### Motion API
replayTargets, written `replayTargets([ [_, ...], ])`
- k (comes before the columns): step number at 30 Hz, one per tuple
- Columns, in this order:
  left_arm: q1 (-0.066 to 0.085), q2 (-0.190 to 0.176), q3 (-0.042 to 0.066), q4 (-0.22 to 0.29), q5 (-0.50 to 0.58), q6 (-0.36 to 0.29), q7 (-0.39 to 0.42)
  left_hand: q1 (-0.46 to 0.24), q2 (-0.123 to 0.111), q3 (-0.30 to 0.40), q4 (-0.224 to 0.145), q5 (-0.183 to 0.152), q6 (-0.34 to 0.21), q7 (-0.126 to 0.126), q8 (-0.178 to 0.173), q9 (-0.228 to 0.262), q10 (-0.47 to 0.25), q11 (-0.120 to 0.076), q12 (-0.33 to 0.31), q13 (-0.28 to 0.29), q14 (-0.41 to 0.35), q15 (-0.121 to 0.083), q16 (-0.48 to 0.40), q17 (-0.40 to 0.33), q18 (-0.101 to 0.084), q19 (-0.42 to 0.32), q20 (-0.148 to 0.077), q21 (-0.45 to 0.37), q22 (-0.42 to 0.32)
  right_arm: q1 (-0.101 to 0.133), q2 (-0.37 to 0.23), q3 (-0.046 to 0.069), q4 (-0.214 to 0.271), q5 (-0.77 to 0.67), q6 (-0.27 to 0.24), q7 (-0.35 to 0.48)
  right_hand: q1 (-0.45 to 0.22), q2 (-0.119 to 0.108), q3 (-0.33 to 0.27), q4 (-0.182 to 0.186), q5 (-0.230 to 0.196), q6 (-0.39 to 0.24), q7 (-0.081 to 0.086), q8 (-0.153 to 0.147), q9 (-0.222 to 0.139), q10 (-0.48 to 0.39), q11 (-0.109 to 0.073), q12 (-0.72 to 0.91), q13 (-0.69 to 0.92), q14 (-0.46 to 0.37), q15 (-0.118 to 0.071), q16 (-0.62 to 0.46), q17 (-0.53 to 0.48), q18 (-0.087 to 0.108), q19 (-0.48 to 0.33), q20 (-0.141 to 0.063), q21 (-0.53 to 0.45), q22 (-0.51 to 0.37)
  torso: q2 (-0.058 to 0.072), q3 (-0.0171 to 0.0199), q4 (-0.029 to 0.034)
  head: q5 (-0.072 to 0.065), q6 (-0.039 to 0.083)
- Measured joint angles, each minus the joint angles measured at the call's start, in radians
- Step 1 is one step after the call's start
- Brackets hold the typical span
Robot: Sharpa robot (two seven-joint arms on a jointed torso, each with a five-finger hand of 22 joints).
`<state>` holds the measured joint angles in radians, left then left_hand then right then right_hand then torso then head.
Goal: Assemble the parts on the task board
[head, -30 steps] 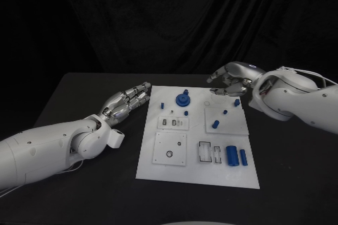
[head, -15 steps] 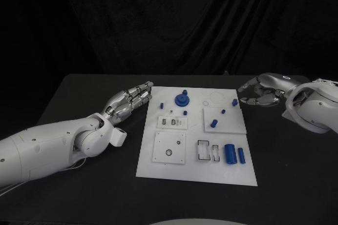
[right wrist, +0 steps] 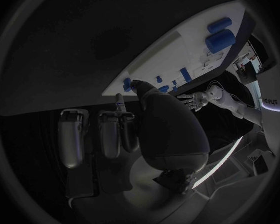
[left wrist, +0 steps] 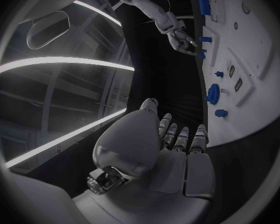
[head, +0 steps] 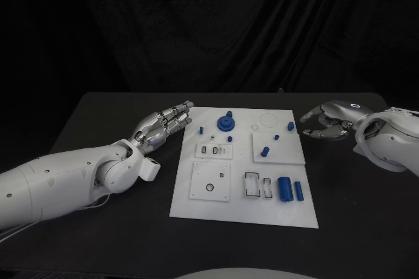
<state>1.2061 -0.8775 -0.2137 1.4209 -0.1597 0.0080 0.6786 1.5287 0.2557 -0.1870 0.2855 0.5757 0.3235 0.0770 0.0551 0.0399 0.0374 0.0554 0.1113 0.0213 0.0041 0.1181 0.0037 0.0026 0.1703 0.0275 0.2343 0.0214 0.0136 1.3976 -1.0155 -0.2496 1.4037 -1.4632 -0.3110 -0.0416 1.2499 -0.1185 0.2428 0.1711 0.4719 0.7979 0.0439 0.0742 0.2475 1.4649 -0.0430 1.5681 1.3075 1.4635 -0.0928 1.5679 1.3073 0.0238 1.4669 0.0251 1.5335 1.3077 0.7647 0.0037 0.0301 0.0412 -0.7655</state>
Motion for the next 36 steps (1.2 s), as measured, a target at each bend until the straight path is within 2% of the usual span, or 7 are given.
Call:
replayTargets([
  [3,-0.002,0.000,0.000,0.000,0.000,0.000,0.000,0.000,0.000,0.000,0.000,0.000,0.000,0.000,0.000,0.000,0.000,0.000,0.000,0.000,0.000,0.000,0.000,0.000,0.000,0.000,0.000,0.000,0.000,-0.005,0.008,0.000,-0.013,-0.008,-0.002,-0.002,0.002,-0.002,0.000,0.000,0.000,-0.004,0.004,0.000,-0.001,0.000,0.000,0.000,0.001,0.000,0.000,0.000,0.000,0.000,0.000,0.000,0.000,0.000,0.000,0.0000,-0.0006,0.001,0.000],
  [11,-0.004,0.000,0.000,-0.001,0.000,0.000,0.000,0.000,0.000,0.000,0.000,0.000,0.000,0.000,0.000,0.000,0.000,0.000,0.000,0.000,0.000,0.000,0.000,-0.001,0.000,0.000,0.000,0.000,0.000,-0.008,0.029,0.001,-0.038,-0.020,-0.013,-0.007,0.004,-0.004,0.000,0.000,0.000,-0.004,0.004,0.000,-0.001,0.000,0.000,0.000,0.000,0.000,0.000,0.000,0.000,0.000,0.000,0.000,0.000,0.000,0.001,0.0006,0.0026,-0.006,0.000],
  [18,-0.005,-0.004,0.000,-0.001,0.000,0.000,0.000,0.000,0.000,0.003,-0.003,0.000,0.000,0.000,0.000,0.000,0.000,0.000,0.000,0.000,0.000,0.000,0.000,-0.001,0.000,0.000,0.000,0.000,0.000,-0.009,0.041,0.001,-0.052,-0.024,-0.020,-0.013,0.004,-0.004,0.000,0.000,0.000,-0.004,0.004,0.000,-0.002,0.004,0.004,0.000,0.000,0.001,0.001,0.000,0.000,0.000,0.000,0.000,-0.004,0.000,0.001,-0.0022,0.0026,-0.006,-0.001],
  [21,-0.006,-0.004,0.000,-0.001,0.000,0.000,0.000,0.000,0.000,0.003,-0.003,0.000,0.000,0.000,0.000,0.000,0.000,0.000,0.000,0.000,0.000,0.000,0.000,-0.001,0.000,0.000,0.000,0.000,0.000,-0.010,0.048,0.001,-0.061,-0.024,-0.022,-0.015,0.004,-0.004,0.002,0.013,0.000,-0.008,0.008,0.000,-0.004,-0.002,0.009,0.000,0.000,0.003,0.003,0.000,0.000,0.000,0.000,0.000,-0.009,0.000,0.001,-0.0032,0.0026,-0.006,-0.002],
  [31,-0.007,-0.004,0.000,-0.001,0.000,0.001,0.000,0.000,0.000,0.003,-0.003,0.000,0.000,0.000,0.000,0.000,0.000,0.000,0.000,0.000,0.000,0.000,0.000,-0.001,0.000,0.000,0.000,0.000,0.000,-0.018,0.066,0.001,-0.077,-0.017,-0.038,-0.012,0.004,-0.004,0.001,0.015,0.000,-0.008,0.008,0.000,-0.004,-0.002,0.009,0.000,0.000,0.003,0.003,0.000,0.000,0.000,0.000,0.000,-0.009,0.000,0.000,-0.0044,0.0026,-0.007,-0.004],
  [36,-0.007,-0.005,0.000,-0.001,0.000,0.002,0.000,0.000,0.000,0.003,-0.003,0.000,0.000,0.000,0.000,0.000,0.000,0.000,0.000,0.000,0.000,0.000,0.000,-0.001,0.000,0.000,0.000,0.000,0.000,-0.019,0.072,0.001,-0.078,-0.014,-0.044,-0.009,0.004,-0.004,-0.003,0.020,0.000,-0.004,0.011,0.000,-0.004,0.002,0.013,0.000,0.000,0.003,0.010,0.000,0.000,0.000,0.000,0.000,-0.009,0.000,0.000,-0.0045,0.0026,-0.009,-0.009],
])
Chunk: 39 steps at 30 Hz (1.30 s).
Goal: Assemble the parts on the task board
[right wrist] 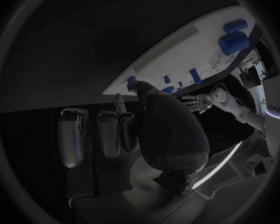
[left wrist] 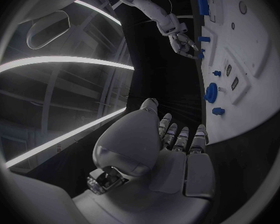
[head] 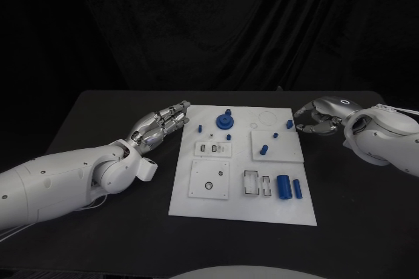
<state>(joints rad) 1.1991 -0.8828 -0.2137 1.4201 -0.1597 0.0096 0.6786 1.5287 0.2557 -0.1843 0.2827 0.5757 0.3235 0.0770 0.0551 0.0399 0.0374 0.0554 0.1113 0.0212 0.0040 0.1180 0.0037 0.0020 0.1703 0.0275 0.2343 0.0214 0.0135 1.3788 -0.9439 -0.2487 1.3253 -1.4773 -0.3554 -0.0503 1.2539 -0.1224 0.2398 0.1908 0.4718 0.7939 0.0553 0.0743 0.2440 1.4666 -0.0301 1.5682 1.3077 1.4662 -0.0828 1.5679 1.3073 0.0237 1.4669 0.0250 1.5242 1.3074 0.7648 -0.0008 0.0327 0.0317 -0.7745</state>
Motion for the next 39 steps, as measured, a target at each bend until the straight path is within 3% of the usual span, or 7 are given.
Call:
replayTargets([
  [39,0.000,0.001,0.000,-0.002,0.000,0.006,0.000,0.000,0.000,0.000,0.000,0.000,0.000,0.000,0.000,0.000,0.000,0.000,0.000,0.000,0.000,0.000,0.000,0.001,0.000,0.000,0.000,0.000,0.000,-0.011,0.061,0.001,-0.044,0.006,-0.010,0.011,-0.006,-0.004,-0.006,0.006,0.000,0.011,0.010,0.000,-0.001,-0.004,0.004,0.000,0.000,0.000,0.000,0.000,0.000,0.000,0.000,0.007,-0.003,0.001,-0.001,-0.0007,0.0001,-0.003,-0.008],
])
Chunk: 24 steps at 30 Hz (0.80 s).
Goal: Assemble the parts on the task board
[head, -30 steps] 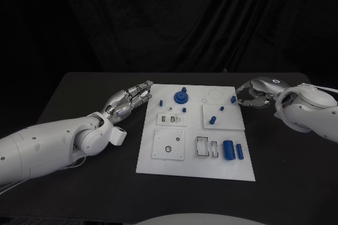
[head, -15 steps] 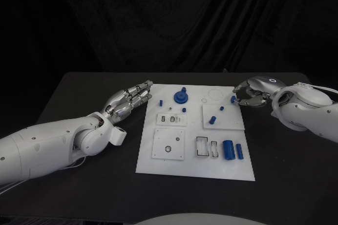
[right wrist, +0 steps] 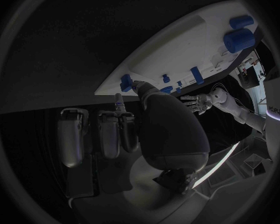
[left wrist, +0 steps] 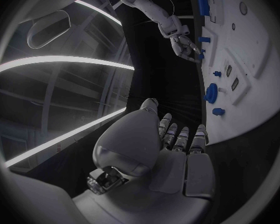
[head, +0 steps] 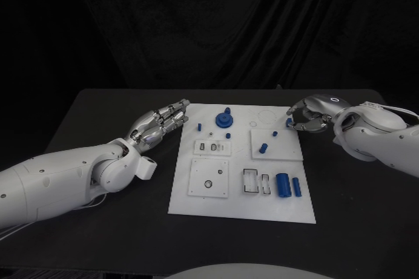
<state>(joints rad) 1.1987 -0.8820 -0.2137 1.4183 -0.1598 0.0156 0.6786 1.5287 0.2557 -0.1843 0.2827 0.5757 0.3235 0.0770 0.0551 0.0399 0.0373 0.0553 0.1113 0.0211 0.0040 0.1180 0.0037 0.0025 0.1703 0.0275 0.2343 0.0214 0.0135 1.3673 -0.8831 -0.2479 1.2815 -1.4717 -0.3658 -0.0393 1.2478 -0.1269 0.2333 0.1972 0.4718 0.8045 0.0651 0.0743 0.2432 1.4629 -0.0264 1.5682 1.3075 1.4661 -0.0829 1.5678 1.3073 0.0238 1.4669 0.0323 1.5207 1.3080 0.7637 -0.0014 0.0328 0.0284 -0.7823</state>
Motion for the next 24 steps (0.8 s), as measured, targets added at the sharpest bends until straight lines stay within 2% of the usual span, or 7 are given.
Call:
replayTargets([
  [8,0.000,0.001,0.000,-0.001,0.000,0.002,0.000,0.000,0.000,0.000,0.000,0.000,0.000,0.000,0.000,0.000,0.000,0.000,0.000,0.000,0.000,0.000,0.000,0.000,0.000,0.000,0.000,0.000,0.000,-0.003,0.006,0.000,-0.006,0.000,0.000,0.001,0.012,-0.011,0.000,0.000,0.000,0.025,-0.001,0.016,0.008,0.000,0.000,0.000,0.000,0.000,0.000,0.000,0.000,0.000,0.000,0.000,0.000,0.000,0.000,0.0000,0.0000,0.001,-0.001],
  [16,0.000,0.002,0.000,-0.001,0.000,0.004,0.000,0.000,0.000,0.003,-0.003,0.000,0.000,0.000,0.000,0.000,0.000,0.000,0.000,0.000,0.000,0.000,0.000,0.000,0.000,0.000,0.000,0.000,0.000,-0.006,0.014,0.000,-0.011,0.000,-0.001,0.002,0.041,-0.009,-0.003,-0.003,0.000,0.058,-0.003,0.040,0.036,0.000,0.000,0.000,0.000,0.000,0.000,0.000,0.000,0.000,0.000,0.000,0.000,0.000,0.000,0.0000,0.0001,0.000,-0.002],
  [24,0.000,0.003,0.000,-0.002,0.000,0.006,0.000,0.000,0.000,0.003,-0.003,0.000,0.000,0.000,0.000,0.000,0.000,0.000,0.000,0.000,0.000,0.000,0.000,-0.001,0.000,0.000,0.000,0.000,0.000,-0.009,0.019,0.000,-0.016,0.000,-0.001,0.002,0.057,-0.006,-0.003,-0.009,0.000,0.062,-0.007,0.048,0.052,0.000,0.000,0.000,0.000,0.000,0.000,0.000,0.000,0.000,0.000,0.000,-0.004,0.000,0.000,0.0000,0.0001,0.002,-0.005],
])
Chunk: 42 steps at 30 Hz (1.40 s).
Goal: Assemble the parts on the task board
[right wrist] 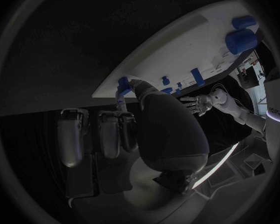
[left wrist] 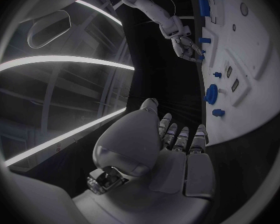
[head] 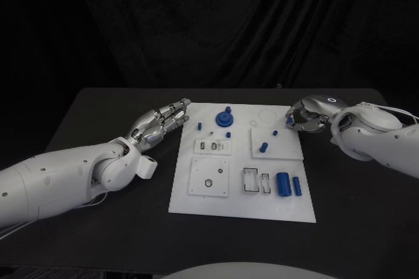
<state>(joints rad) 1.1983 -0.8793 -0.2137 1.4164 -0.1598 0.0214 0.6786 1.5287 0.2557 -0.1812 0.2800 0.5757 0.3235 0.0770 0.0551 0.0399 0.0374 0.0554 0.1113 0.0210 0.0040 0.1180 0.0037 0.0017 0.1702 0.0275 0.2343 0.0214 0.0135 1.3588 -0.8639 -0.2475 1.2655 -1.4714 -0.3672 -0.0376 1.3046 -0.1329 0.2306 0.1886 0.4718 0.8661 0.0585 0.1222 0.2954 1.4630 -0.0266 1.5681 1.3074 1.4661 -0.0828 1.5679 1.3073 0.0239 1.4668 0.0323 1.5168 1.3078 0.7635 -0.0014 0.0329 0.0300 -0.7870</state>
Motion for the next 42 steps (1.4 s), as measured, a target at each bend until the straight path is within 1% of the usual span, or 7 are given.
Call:
replayTargets([
  [12,0.000,0.002,0.000,-0.002,0.000,0.005,0.000,0.000,0.000,0.003,0.003,0.000,0.000,0.000,0.000,0.000,0.000,0.000,0.000,0.000,0.000,0.000,0.000,0.000,0.000,0.000,0.000,0.000,0.000,-0.002,0.005,0.000,-0.006,0.000,-0.001,-0.001,0.014,0.004,0.001,-0.007,0.000,0.004,0.004,0.010,0.023,0.000,0.000,0.000,0.000,0.000,0.000,0.000,0.000,0.000,0.000,0.000,-0.002,0.000,0.000,-0.0001,0.0000,0.001,-0.005],
  [24,-0.001,0.002,0.000,-0.003,0.000,0.008,0.000,0.000,0.000,0.003,0.003,0.000,0.000,0.000,0.000,0.000,0.000,0.000,0.000,0.000,0.000,0.000,0.000,0.000,0.000,0.000,0.000,0.000,0.000,-0.003,0.007,0.000,-0.012,0.000,-0.002,-0.002,0.022,0.012,0.001,-0.012,0.000,0.004,0.003,0.013,0.038,0.000,0.000,0.000,0.000,0.000,0.000,0.000,0.000,0.000,0.000,0.000,-0.004,0.000,0.000,-0.0001,-0.0001,0.003,-0.005],
  [28,-0.001,0.002,0.000,-0.003,0.000,0.010,0.000,0.000,0.000,0.003,0.003,0.000,0.000,0.000,0.000,0.000,0.000,0.000,0.000,0.000,0.000,0.000,0.000,0.000,0.000,0.000,0.000,0.000,0.000,-0.003,0.008,0.000,-0.013,0.000,-0.002,-0.003,0.029,0.019,0.001,-0.012,0.000,0.007,0.000,0.024,0.049,0.000,0.000,0.000,0.000,0.000,0.000,0.000,0.000,0.000,0.000,0.000,-0.004,0.000,0.000,-0.0001,0.0000,0.004,-0.003],
  [31,-0.001,0.003,0.000,-0.003,0.000,0.010,0.000,0.000,0.000,0.003,0.003,0.000,-0.002,0.002,0.000,0.000,0.000,0.000,0.000,0.000,0.000,0.000,0.000,0.000,0.000,0.000,0.000,0.000,0.000,-0.003,0.008,0.000,-0.013,0.000,-0.002,-0.003,0.029,0.019,0.000,-0.014,0.000,0.020,0.005,0.039,0.069,0.000,0.000,0.000,0.000,0.000,0.000,0.000,0.000,0.000,0.000,0.000,-0.004,0.000,0.000,-0.0001,0.0000,0.005,-0.003],
  [35,-0.001,0.003,0.000,-0.003,0.000,0.011,0.000,0.000,0.000,0.003,0.003,0.000,-0.004,0.004,0.000,0.000,0.000,0.000,0.000,0.000,0.000,0.000,0.000,0.000,0.000,0.000,0.000,0.000,0.000,-0.003,0.008,0.000,-0.013,0.000,-0.003,-0.003,0.035,0.025,-0.006,-0.019,0.000,0.046,0.003,0.071,0.119,0.000,0.000,0.000,0.000,0.000,0.000,0.000,0.000,0.000,0.000,0.000,-0.004,0.000,0.000,-0.0002,0.0000,0.005,-0.003],
  [40,-0.001,0.003,0.000,-0.003,0.000,0.012,0.000,0.000,0.000,0.003,0.003,0.000,-0.004,0.004,0.000,0.000,0.000,0.000,0.000,0.000,0.000,0.000,0.000,0.001,0.000,0.000,0.000,0.000,0.000,-0.003,0.008,0.000,-0.013,0.000,-0.007,-0.002,0.038,0.028,-0.028,-0.016,-0.001,0.067,0.002,0.134,0.233,0.000,0.000,0.000,0.000,0.000,0.000,0.000,0.000,0.000,0.000,0.000,-0.007,0.000,0.000,-0.0003,0.0000,0.007,-0.003],
  [42,-0.001,0.003,0.000,-0.003,0.000,0.012,0.000,0.000,0.000,0.003,0.003,0.000,-0.004,0.004,0.000,0.000,0.000,0.000,0.000,0.000,0.000,0.000,0.000,0.001,0.000,0.000,0.000,0.000,0.000,-0.003,0.008,0.000,-0.013,0.000,-0.008,-0.002,0.038,0.028,-0.028,-0.016,-0.001,0.067,0.001,0.148,0.235,0.000,0.000,0.000,0.000,0.000,0.000,0.000,0.000,0.000,0.000,0.000,-0.007,0.000,0.000,-0.0003,0.0000,0.007,-0.004],
])
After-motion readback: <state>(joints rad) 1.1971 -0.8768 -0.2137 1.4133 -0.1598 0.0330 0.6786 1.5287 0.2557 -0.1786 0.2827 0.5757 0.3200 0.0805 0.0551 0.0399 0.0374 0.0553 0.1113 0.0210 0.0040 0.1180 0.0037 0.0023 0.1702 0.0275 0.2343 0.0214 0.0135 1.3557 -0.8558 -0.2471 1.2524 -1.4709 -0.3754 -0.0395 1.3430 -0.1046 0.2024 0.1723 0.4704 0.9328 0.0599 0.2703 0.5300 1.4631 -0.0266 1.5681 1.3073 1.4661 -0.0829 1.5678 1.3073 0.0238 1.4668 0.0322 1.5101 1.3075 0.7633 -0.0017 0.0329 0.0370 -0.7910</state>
